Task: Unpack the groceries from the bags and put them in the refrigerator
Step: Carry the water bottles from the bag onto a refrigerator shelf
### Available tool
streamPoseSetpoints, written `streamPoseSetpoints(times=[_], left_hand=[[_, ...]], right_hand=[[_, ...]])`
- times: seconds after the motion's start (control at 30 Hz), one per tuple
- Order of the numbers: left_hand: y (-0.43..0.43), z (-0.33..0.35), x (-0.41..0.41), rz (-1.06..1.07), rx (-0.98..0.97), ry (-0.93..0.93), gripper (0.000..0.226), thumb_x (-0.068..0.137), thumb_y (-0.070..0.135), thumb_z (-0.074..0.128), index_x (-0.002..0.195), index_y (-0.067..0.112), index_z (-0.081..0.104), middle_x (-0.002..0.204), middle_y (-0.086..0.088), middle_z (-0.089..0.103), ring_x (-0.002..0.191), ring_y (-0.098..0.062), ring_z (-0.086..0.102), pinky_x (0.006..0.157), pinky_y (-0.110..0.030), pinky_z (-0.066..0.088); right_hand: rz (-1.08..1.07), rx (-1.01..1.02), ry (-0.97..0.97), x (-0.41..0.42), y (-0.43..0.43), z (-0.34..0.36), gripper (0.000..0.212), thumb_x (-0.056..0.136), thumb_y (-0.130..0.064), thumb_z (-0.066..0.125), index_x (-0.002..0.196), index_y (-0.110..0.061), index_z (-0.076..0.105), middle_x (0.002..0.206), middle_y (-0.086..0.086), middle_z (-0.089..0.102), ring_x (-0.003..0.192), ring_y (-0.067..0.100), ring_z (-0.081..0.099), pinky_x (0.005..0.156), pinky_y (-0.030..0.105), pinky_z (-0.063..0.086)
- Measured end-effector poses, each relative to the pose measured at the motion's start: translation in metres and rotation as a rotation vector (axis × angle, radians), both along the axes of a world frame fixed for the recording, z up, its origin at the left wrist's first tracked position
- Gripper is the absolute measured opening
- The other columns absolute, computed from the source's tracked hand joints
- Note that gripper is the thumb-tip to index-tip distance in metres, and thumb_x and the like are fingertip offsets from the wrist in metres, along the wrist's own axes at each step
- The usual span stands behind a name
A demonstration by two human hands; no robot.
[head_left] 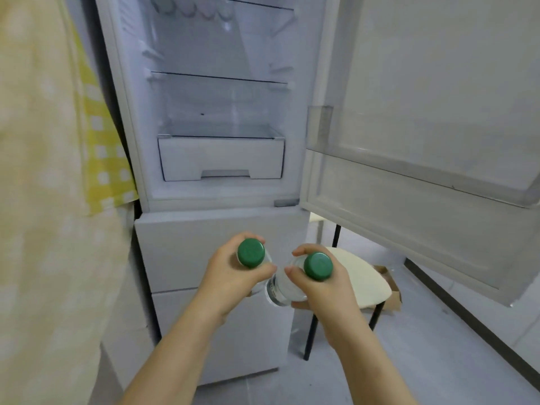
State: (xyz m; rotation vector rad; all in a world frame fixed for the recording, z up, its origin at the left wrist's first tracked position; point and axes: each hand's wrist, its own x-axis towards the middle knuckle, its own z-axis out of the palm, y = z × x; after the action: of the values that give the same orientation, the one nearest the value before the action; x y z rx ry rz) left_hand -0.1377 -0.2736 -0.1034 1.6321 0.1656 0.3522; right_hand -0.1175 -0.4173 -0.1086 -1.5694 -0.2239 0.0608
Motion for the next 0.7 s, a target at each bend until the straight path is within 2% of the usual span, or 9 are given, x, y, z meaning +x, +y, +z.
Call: streamPoseSetpoints(times=[0.13,0.3,0.4,0.5,0.57,0.63,0.7], left_hand=[[0.026,0.018,0.023,0.128,0.002,-0.103,0.030,0.072,0.001,0.073,0.086,0.026,0.062,0.072,0.003,0.052,0.069,-0.016,0.051,0.063,-0.042,0.053],[0.050,0.055,0.062,0.291,-0.086,-0.255,0.027,0.075,0.000,0.071,0.090,0.022,0.063,0.080,0.004,0.049,0.073,-0.011,0.051,0.069,-0.047,0.057],[0.061,0.076,0.091,0.358,-0.097,-0.364,0.029,0.075,0.000,0.070,0.092,0.022,0.062,0.081,0.005,0.050,0.074,-0.010,0.054,0.068,-0.045,0.059],[0.070,0.097,0.121,0.413,-0.102,-0.466,0.032,0.075,-0.001,0.071,0.087,0.028,0.061,0.087,0.005,0.053,0.080,-0.016,0.057,0.068,-0.045,0.059],[0.074,0.108,0.139,0.444,-0.107,-0.532,0.035,0.074,-0.001,0.071,0.085,0.031,0.061,0.093,0.004,0.054,0.085,-0.020,0.058,0.069,-0.046,0.059],[0.080,0.117,0.155,0.470,-0.119,-0.586,0.036,0.072,0.003,0.074,0.085,0.033,0.061,0.102,0.003,0.054,0.089,-0.020,0.059,0.069,-0.044,0.059],[0.087,0.124,0.169,0.490,-0.133,-0.634,0.036,0.072,0.003,0.075,0.086,0.034,0.060,0.103,0.003,0.054,0.092,-0.021,0.059,0.071,-0.044,0.058]], right_hand=[[0.071,0.060,-0.098,0.034,0.026,0.014,0.020,0.081,-0.004,0.067,0.090,-0.022,0.061,0.074,-0.016,0.056,0.074,0.008,0.054,0.072,0.045,0.056],[0.144,0.162,-0.238,0.086,0.048,0.040,0.025,0.081,-0.001,0.066,0.089,-0.024,0.061,0.086,-0.023,0.060,0.077,0.003,0.060,0.073,0.043,0.056],[0.158,0.254,-0.309,0.124,0.061,0.057,0.029,0.080,0.001,0.067,0.088,-0.027,0.062,0.103,-0.016,0.059,0.094,0.015,0.062,0.076,0.047,0.058],[0.188,0.329,-0.393,0.160,0.076,0.077,0.031,0.080,0.001,0.067,0.086,-0.029,0.063,0.107,-0.015,0.059,0.105,0.023,0.060,0.078,0.049,0.057],[0.193,0.339,-0.470,0.181,0.086,0.090,0.030,0.077,-0.009,0.072,0.084,-0.036,0.064,0.106,-0.023,0.060,0.113,0.020,0.057,0.085,0.053,0.053],[0.179,0.352,-0.522,0.198,0.097,0.101,0.024,0.065,-0.029,0.073,0.082,-0.043,0.063,0.107,-0.030,0.059,0.118,0.019,0.054,0.093,0.054,0.047],[0.187,0.400,-0.551,0.216,0.109,0.108,0.024,0.061,-0.037,0.070,0.083,-0.043,0.063,0.110,-0.029,0.059,0.118,0.021,0.054,0.096,0.055,0.045]])
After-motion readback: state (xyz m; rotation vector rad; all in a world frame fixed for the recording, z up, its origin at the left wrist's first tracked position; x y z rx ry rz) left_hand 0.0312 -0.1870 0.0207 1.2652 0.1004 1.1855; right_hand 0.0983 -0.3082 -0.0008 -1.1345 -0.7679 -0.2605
